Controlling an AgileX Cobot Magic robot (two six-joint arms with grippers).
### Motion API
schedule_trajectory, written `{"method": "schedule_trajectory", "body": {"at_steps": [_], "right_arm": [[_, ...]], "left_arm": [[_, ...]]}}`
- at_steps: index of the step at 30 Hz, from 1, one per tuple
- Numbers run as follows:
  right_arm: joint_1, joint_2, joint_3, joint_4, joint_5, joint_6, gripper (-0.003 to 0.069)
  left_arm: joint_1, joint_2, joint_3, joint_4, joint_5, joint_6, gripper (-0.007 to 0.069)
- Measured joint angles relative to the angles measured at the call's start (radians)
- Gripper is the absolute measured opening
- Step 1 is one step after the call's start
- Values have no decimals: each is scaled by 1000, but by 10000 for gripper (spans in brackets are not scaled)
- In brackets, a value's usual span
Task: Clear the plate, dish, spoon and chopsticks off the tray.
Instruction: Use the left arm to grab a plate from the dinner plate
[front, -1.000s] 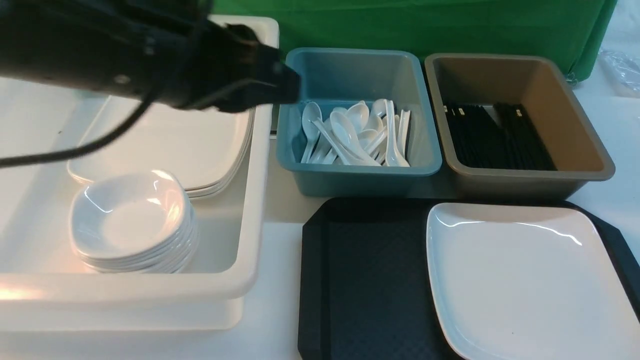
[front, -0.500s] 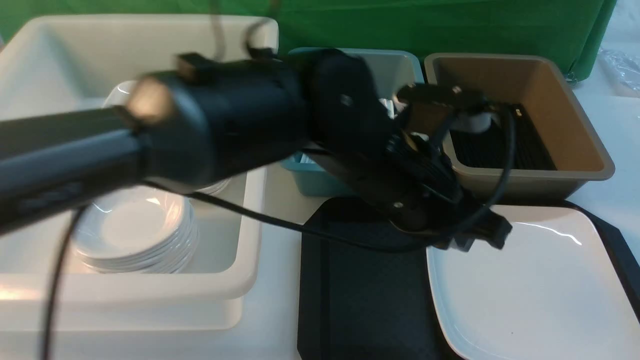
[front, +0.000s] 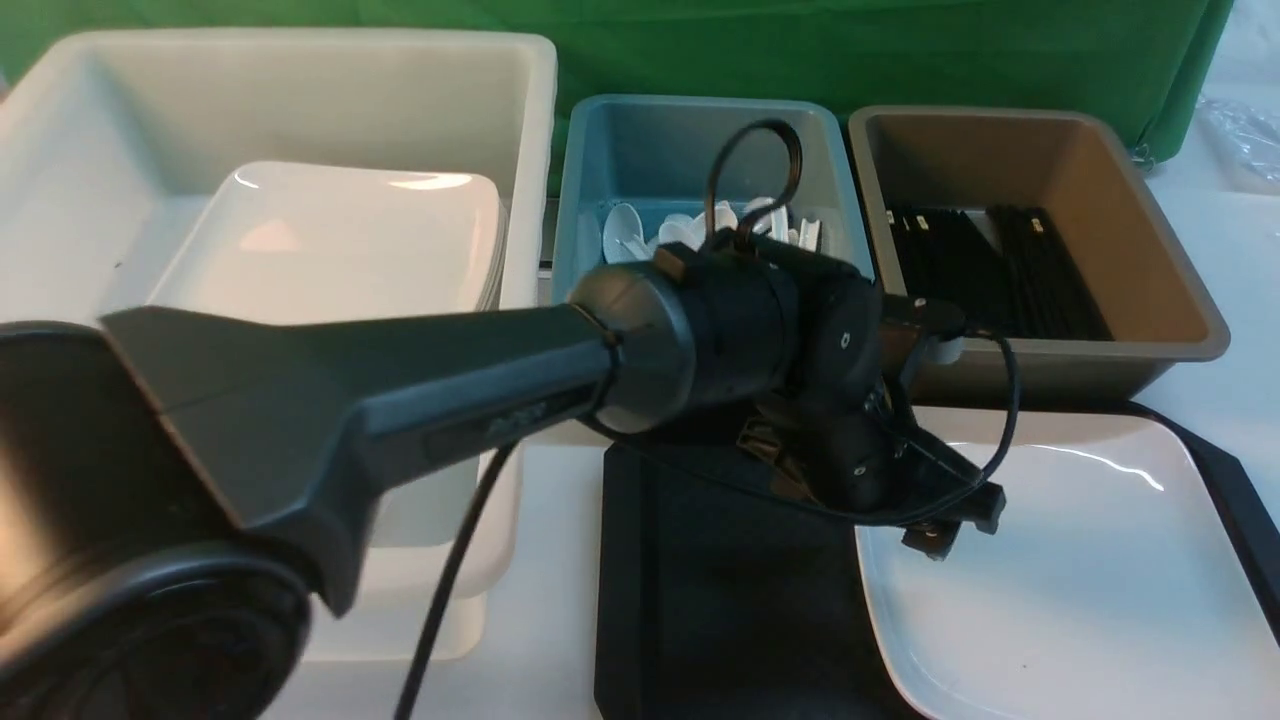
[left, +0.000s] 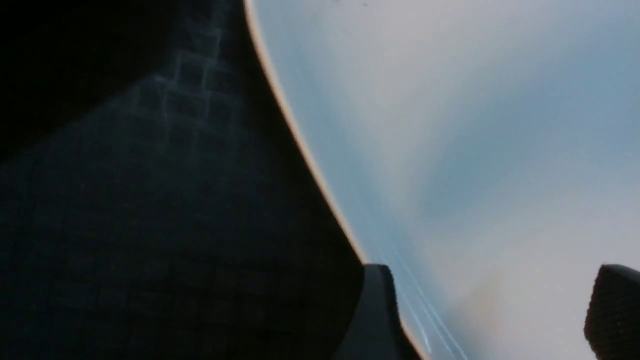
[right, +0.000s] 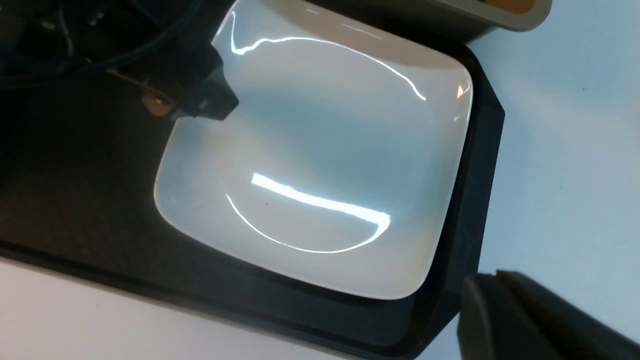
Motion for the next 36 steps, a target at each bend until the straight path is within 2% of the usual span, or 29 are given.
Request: {"method": "schedule_trajectory", "body": {"at_steps": [5,10,13,15,18,20,24,36], "right_arm": [[0,0,0,0,-1,-1,25],[0,0,0,1,-19,-4,25],[0,0,0,2,-39,-4,25],[0,0,0,3,-41,-4,25],[0,0,0,3,-42,-4,25],[0,0,0,3,-42,-4,23],[0,0,0,3,-45,-4,23],[0,0,0,3,-49,-6,23]], "left_arm": [[13,50,-1,16,-15,-28,550],[14,62,-4,-47,-80,-29,507],[16,72,-6,-92,-106,-22,421],[16,78,-8,-91,-108,-21,329],[16,80,-8,-84,-93,-21,139],[17,79,-10,-92,-91,-40,84],[17,67,-11,-84,-52,-48,55],[65,3,-11,27,238,-100,43]]}}
